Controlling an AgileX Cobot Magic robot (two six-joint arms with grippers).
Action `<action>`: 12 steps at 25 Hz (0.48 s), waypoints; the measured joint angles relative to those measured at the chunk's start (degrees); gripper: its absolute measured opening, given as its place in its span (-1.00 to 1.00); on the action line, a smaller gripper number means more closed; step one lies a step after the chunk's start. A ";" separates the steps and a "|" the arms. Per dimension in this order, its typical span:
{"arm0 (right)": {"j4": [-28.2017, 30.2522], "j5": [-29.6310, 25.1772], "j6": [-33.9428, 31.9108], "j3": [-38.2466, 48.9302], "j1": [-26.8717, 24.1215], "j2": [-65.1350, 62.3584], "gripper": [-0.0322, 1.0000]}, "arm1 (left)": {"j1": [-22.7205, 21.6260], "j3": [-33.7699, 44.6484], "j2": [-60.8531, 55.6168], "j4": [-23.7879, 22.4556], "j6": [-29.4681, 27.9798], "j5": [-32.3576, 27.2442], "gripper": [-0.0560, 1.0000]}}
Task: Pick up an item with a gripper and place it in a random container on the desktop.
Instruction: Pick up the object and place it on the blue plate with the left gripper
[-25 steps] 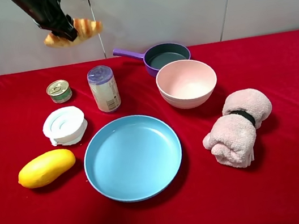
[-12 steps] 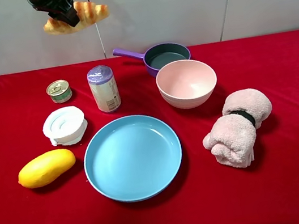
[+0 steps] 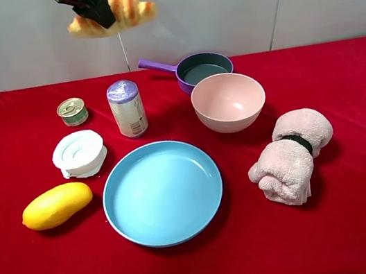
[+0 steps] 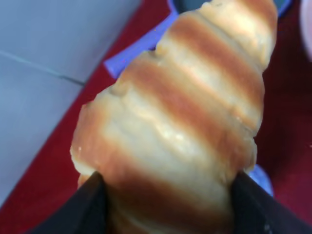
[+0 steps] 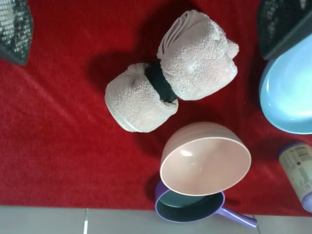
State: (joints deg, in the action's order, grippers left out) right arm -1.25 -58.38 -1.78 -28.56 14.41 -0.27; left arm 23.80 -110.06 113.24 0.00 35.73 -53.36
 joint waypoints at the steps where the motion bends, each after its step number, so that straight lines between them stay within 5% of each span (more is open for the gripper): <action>1: 0.00 0.00 0.00 0.00 0.00 0.00 0.40 | 0.55 0.00 0.00 0.00 0.00 -0.44 0.06; 12: 0.00 -0.05 0.00 0.00 0.00 -0.11 0.40 | 6.82 0.00 -0.66 1.33 -0.11 -5.13 0.06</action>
State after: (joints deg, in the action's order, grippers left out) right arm -1.25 -58.43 -1.78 -28.56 14.41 -0.38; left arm 30.62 -110.06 112.58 1.33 35.62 -58.49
